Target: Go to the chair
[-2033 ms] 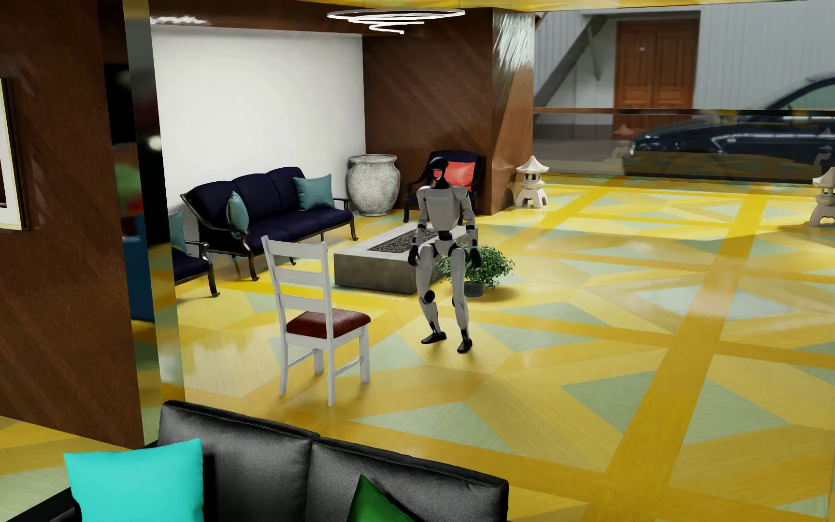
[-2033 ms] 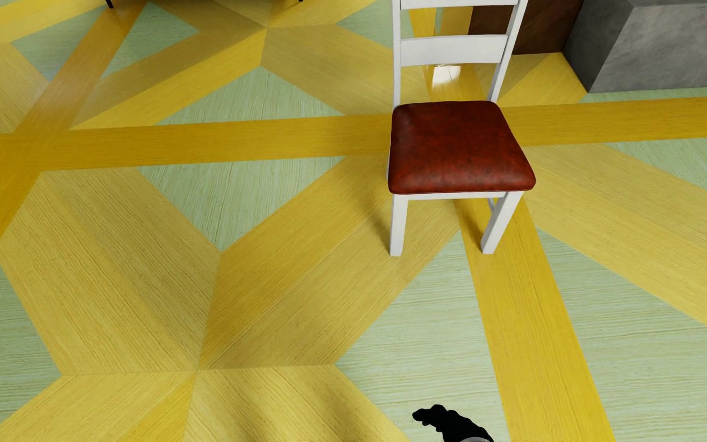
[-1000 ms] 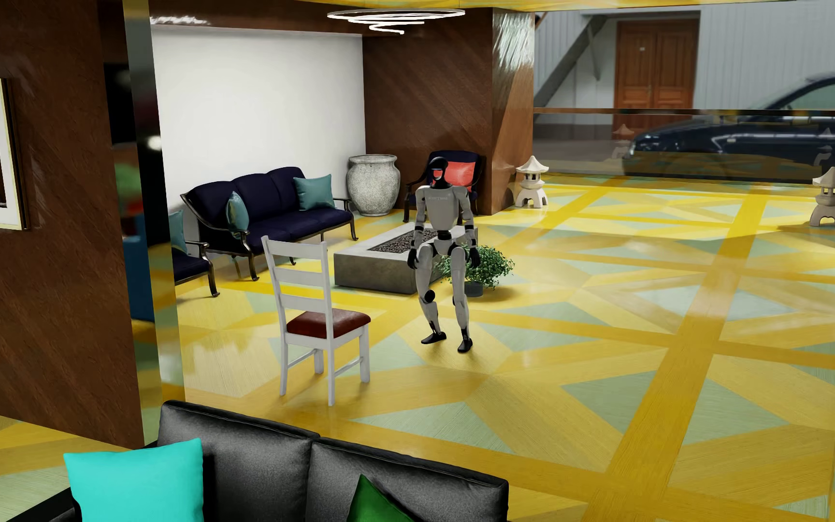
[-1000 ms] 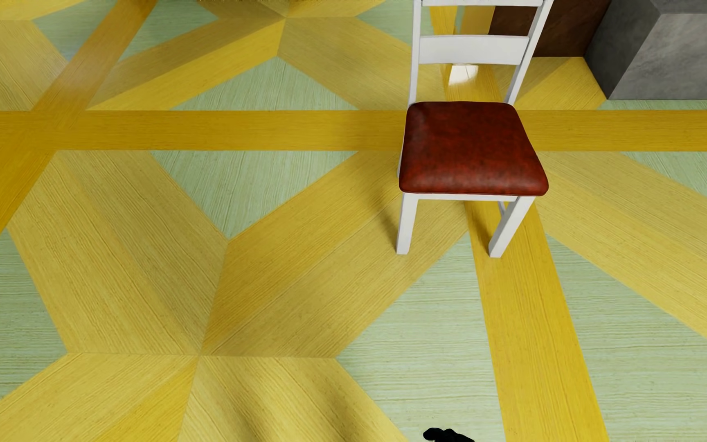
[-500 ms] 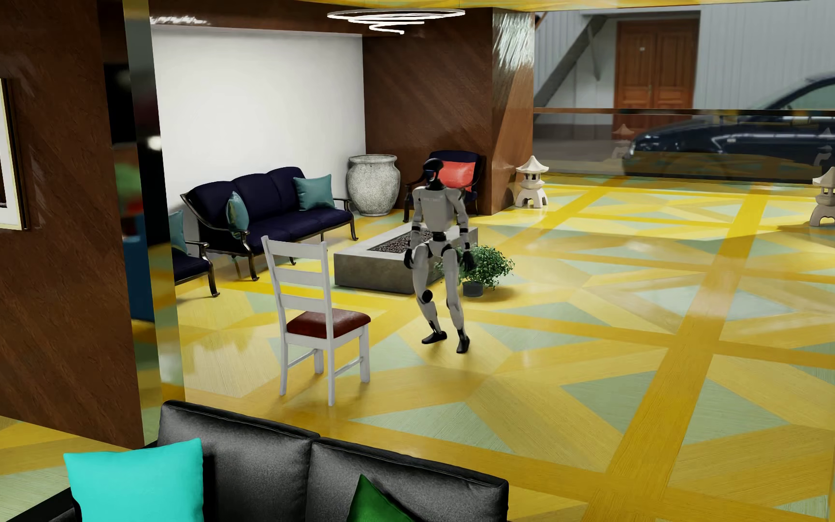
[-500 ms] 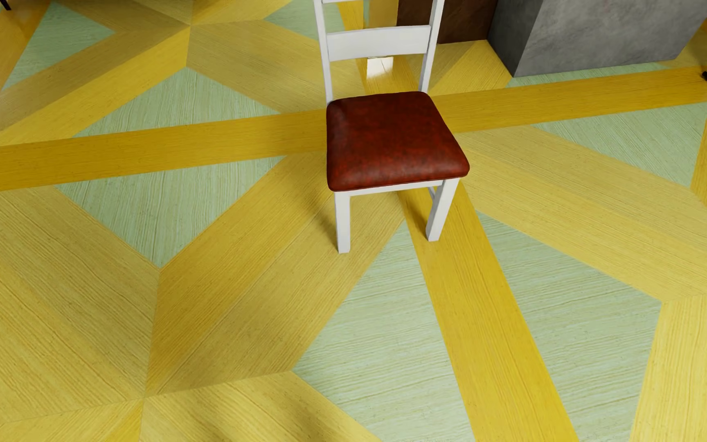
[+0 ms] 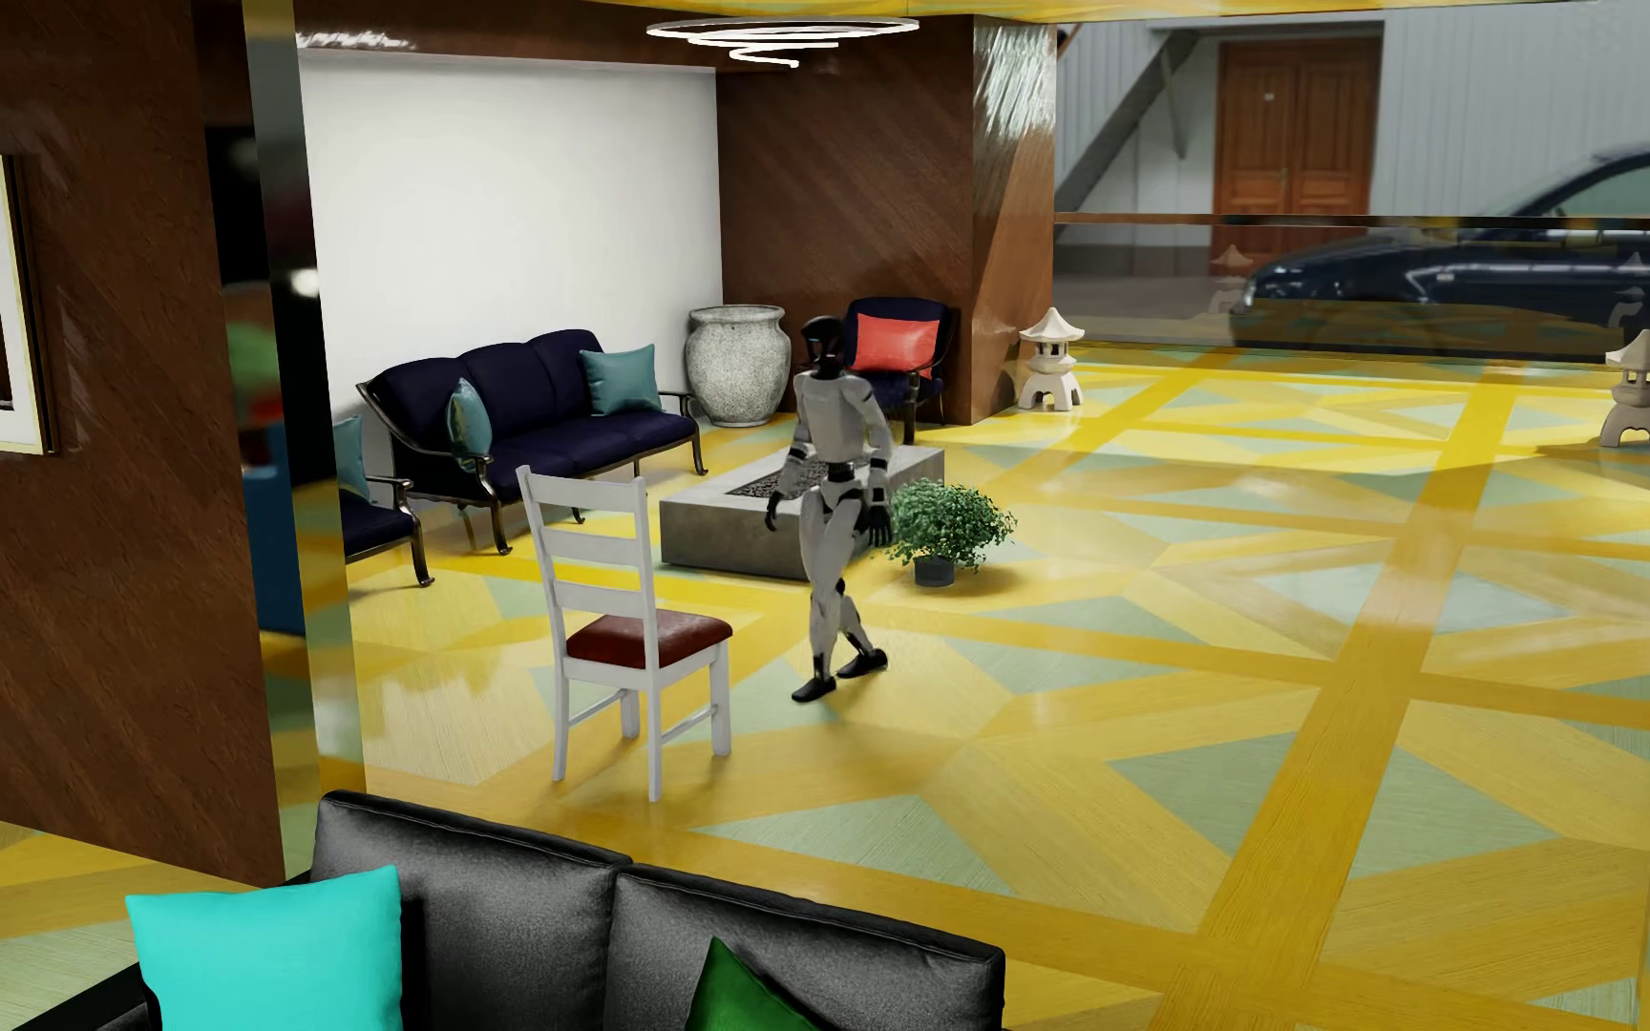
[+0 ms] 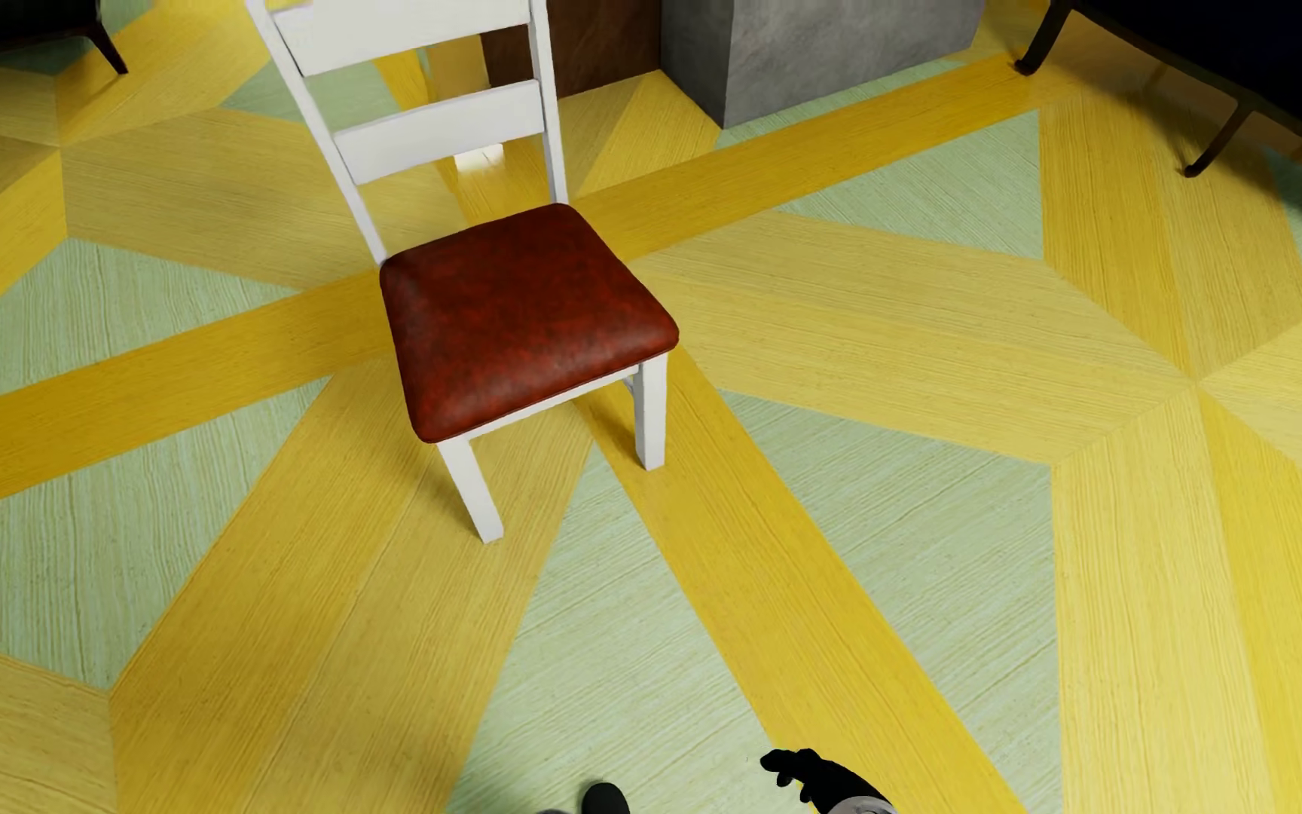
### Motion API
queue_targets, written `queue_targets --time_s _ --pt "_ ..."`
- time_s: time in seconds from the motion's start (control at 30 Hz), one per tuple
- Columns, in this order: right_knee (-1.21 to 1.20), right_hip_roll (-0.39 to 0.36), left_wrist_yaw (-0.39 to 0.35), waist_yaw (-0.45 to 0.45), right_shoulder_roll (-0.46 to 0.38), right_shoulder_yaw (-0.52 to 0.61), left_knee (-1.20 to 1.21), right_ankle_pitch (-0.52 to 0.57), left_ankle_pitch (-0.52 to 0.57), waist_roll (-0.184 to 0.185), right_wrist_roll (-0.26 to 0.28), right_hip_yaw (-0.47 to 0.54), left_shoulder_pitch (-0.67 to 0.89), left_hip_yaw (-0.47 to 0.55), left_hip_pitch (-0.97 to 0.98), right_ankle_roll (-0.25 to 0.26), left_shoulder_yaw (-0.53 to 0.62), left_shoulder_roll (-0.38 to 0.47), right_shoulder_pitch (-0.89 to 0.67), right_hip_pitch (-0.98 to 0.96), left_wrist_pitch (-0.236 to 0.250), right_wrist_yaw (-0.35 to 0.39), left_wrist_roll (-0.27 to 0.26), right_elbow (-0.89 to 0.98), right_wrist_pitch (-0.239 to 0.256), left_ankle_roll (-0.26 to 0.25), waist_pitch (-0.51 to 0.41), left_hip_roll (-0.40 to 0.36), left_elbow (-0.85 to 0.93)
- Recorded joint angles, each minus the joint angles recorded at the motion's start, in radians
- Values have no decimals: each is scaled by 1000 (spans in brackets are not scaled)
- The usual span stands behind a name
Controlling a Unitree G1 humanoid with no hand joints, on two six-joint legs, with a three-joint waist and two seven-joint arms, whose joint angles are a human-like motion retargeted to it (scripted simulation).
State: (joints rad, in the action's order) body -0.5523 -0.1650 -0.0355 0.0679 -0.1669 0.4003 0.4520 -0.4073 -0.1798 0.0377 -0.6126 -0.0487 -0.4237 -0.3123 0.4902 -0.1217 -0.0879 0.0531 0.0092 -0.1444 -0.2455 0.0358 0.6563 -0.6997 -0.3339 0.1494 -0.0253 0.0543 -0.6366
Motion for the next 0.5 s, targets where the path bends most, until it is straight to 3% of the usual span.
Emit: queue_targets --time_s 0.07,0.1,0.13,0.17,0.2,0.23,0.3,0.4,0.47,0.5 --pt "-104 16 -21 3 -13 10 -15 82 -26 -6 10 -4 22 -23 -49 20 -16 -8 22 -25 -2 9 -2 -49 -8 -12 -3 4 2" --pt "-174 27 -28 4 -32 30 -33 138 -33 -9 9 4 26 -39 -76 76 -13 -12 27 -53 16 -15 -2 -74 -9 -15 -4 2 18" --pt "-260 38 -33 6 -53 42 -46 198 -41 -12 10 18 30 -52 -98 173 -8 -16 34 -92 39 -43 -5 -92 -12 -17 -6 -3 36" --pt "-357 60 -38 9 -74 38 -46 219 -52 -16 12 28 47 -62 -112 352 0 -24 54 -135 48 -60 -11 -91 -20 -18 -9 -7 52" --pt "-468 68 -42 20 -90 24 -36 234 -66 -21 19 -14 52 -77 -120 369 4 -26 70 -192 63 -57 -18 -91 -28 -22 -15 -5 69" --pt "-561 90 -47 26 -98 6 -26 216 -79 -26 29 -13 64 -86 -126 369 4 -29 89 -247 71 -36 -22 -89 -33 -26 -20 -3 84" --pt "-641 225 -63 21 -95 -22 -22 196 -94 -38 53 -39 87 -80 -138 379 3 -31 119 -329 80 -1 -26 -99 -39 -39 -27 -6 108" --pt "-461 397 -66 -20 -88 -8 -38 140 -100 -57 53 -143 100 -31 -157 183 20 -17 136 -358 104 -41 -23 -116 -40 -62 -30 -25 125" --pt "-230 343 -58 -44 -83 -10 -46 126 -106 -64 54 -51 99 9 -168 134 34 -10 145 -355 118 -52 -19 -103 -36 -81 -30 -34 124" --pt "-97 288 -54 -50 -78 -17 -46 134 -110 -65 55 61 97 31 -171 153 40 -8 150 -336 120 -44 -17 -94 -36 -90 -28 -37 117"
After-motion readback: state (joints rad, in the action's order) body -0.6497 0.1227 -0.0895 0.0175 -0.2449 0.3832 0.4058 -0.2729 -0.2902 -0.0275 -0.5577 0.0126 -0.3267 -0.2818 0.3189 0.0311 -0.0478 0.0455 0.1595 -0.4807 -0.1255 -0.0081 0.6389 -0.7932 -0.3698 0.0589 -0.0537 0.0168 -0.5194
